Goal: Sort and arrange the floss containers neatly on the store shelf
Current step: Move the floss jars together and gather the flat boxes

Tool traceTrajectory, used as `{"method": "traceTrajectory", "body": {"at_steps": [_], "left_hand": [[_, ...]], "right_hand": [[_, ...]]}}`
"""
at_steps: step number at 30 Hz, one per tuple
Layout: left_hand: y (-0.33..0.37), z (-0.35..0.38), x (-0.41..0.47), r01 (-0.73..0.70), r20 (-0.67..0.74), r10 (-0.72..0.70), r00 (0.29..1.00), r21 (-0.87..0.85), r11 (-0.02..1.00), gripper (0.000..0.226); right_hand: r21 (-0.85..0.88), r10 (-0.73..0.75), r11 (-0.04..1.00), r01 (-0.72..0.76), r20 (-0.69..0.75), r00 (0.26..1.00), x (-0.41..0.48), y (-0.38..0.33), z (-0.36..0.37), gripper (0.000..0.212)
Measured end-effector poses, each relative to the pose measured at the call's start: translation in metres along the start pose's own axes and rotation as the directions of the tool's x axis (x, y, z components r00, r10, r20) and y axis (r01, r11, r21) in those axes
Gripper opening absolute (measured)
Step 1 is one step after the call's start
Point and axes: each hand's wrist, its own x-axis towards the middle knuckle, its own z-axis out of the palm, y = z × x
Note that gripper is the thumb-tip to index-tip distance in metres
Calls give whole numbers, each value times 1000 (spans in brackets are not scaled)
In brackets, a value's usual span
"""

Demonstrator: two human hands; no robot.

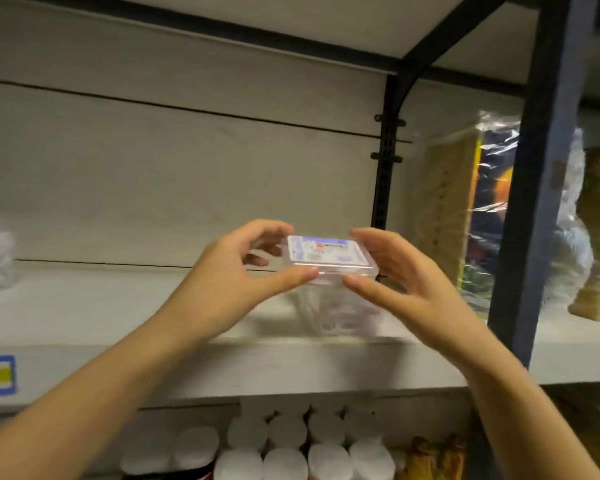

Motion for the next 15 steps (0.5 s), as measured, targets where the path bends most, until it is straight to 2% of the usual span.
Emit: {"method": "traceTrajectory", "body": {"at_steps": [4, 8, 15], "left_hand": [[-7, 35, 30, 133, 4, -133, 991, -47, 990, 46], [-22, 49, 38, 203, 31, -202, 979, -28, 979, 42], [-27, 49, 34, 215, 18, -216, 976, 42, 976, 45]], "right_hand": [[18, 67, 998, -68, 24, 997, 18, 37, -22, 64], [45, 115, 992, -117, 61, 992, 22, 58, -20, 62], [82, 126, 988, -130, 56, 990, 17, 63, -14, 53]]}}
